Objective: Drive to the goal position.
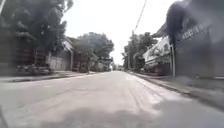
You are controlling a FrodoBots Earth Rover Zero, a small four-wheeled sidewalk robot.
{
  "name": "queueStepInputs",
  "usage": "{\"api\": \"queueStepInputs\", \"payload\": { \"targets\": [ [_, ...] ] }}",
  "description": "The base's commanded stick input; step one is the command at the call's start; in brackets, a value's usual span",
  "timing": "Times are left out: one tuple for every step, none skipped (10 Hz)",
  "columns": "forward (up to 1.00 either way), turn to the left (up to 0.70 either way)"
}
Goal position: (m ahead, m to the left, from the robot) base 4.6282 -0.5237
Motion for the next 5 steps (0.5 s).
{"api": "queueStepInputs", "payload": {
  "targets": [
    [0.5, 0.0],
    [0.5, 0.0],
    [0.5, 0.0],
    [0.5, 0.0],
    [0.5, 0.0]
  ]
}}
